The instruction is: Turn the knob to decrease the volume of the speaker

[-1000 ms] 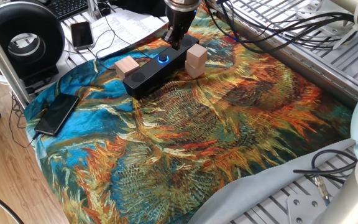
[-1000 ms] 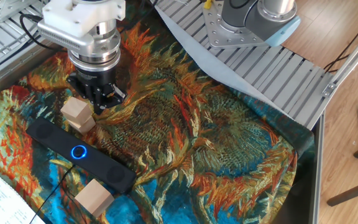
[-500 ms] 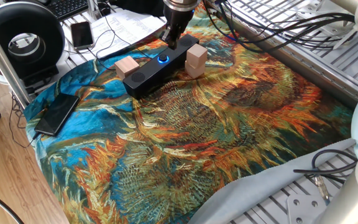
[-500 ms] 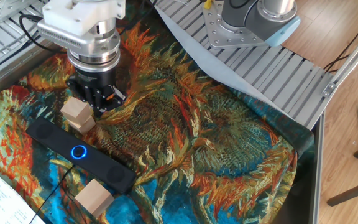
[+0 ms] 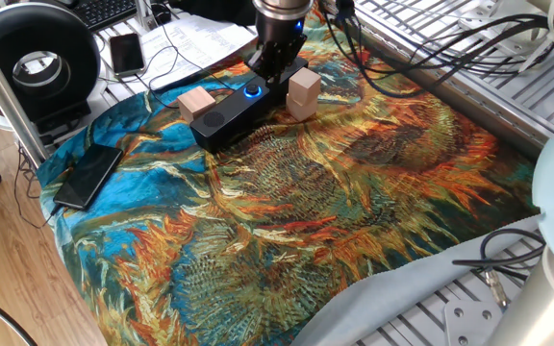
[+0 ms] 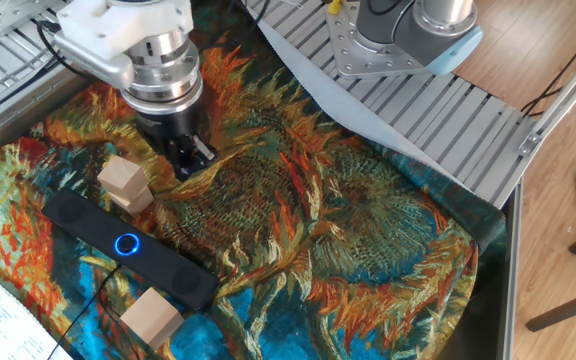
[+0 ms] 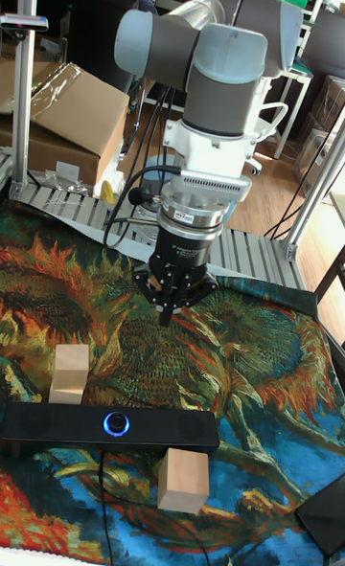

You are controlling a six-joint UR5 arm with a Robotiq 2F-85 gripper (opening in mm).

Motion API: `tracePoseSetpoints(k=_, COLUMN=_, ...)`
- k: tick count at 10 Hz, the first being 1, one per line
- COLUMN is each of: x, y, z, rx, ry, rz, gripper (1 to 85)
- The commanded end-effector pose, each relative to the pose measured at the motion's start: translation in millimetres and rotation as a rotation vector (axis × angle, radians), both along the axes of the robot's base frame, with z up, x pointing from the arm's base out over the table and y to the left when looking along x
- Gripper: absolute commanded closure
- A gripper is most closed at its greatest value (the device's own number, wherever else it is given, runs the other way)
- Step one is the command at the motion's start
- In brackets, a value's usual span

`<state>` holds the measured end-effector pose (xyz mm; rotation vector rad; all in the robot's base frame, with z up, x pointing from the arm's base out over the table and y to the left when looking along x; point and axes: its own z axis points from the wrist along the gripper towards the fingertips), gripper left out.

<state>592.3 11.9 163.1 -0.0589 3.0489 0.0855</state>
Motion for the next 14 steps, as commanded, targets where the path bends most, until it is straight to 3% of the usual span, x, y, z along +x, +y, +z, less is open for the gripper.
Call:
tracePoseSetpoints(k=1, x=0.0, y=30.3, z=5.1, rx=0.126, ry=0.006, rz=-0.059, gripper=84.0)
tracePoseSetpoints(k=3, x=-12.5, y=8.7, z=1.3, rx=0.037, ry=0.048, rz=-0.001, gripper=83.7)
tracePoseSetpoints(k=4, x=-19.7, y=12.3, z=1.5, rx=0.050, ry=0.074, rz=0.015, gripper=83.3)
tracePoseSetpoints(k=5, x=-27.8, y=4.4, z=0.8, rx=0.017, ry=0.101, rz=0.085, gripper=83.0)
tracePoseSetpoints(k=7, x=-40.4, y=-0.2, z=-4.4, rx=0.003, ry=0.153, rz=0.159, gripper=79.0)
tracePoseSetpoints(k=9, x=-35.9, y=-6.9, z=-6.2, rx=-0.004, ry=0.147, rz=0.218, gripper=72.3)
tracePoseSetpoints(k=11, x=-29.2, y=-14.8, z=-10.1, rx=-0.007, ry=0.138, rz=0.271, gripper=71.0)
tracePoseSetpoints(k=14, x=-10.7, y=-37.3, z=-12.1, rx=-0.038, ry=0.111, rz=0.373, gripper=64.3)
